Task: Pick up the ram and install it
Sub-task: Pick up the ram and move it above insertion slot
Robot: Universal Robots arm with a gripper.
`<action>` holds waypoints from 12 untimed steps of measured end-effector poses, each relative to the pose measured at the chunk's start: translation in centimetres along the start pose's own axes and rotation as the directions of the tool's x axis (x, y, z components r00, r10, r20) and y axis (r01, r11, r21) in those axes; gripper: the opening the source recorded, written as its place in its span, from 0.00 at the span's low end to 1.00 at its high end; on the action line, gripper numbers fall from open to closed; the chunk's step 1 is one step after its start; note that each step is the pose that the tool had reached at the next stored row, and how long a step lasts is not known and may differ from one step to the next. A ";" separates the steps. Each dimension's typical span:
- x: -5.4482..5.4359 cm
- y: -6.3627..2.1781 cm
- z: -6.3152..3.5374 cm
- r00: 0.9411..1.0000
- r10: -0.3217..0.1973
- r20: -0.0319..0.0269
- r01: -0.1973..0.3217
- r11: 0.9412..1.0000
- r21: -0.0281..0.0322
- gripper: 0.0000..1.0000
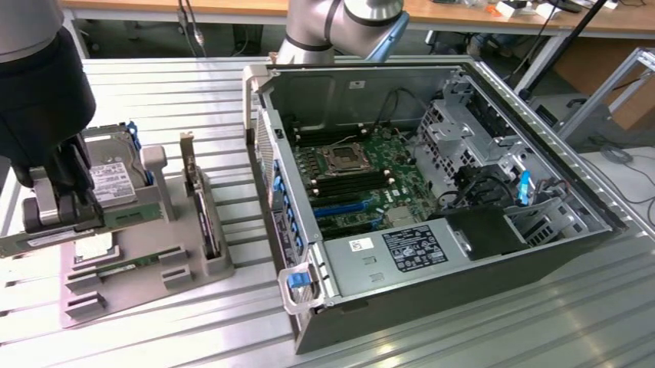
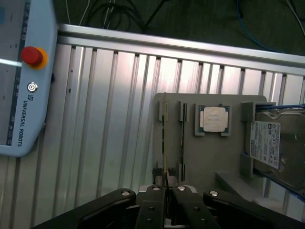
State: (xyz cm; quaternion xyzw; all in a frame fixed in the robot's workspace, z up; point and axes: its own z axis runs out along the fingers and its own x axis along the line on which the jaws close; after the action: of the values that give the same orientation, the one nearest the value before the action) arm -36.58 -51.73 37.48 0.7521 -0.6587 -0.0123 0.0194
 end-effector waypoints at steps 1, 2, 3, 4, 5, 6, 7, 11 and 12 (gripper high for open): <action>0.0 0.00 -0.04 1.000 0.000 0.000 0.000 1.000 0.000 0.12; 0.0 0.00 -0.08 1.000 0.000 0.000 0.000 1.000 0.000 0.12; 0.0 0.00 -0.10 1.000 0.000 0.000 0.000 1.000 0.000 0.12; 0.0 0.01 -0.13 1.000 0.000 0.000 0.000 1.000 0.000 0.12; 0.0 0.01 -0.15 1.000 0.000 0.000 0.000 1.000 0.000 0.12; 0.0 0.01 -0.16 1.000 0.000 0.000 0.000 1.000 0.000 0.12; 0.0 0.01 -0.18 1.000 0.000 0.000 0.000 1.000 0.000 0.12; 0.0 0.02 -0.38 1.000 0.000 0.000 0.000 1.000 0.000 0.12; 0.0 0.02 -0.45 1.000 0.000 0.000 0.000 1.000 0.000 0.12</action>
State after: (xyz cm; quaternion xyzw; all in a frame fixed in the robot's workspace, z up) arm -36.58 -51.73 37.93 0.7520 -0.6587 -0.0123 0.0195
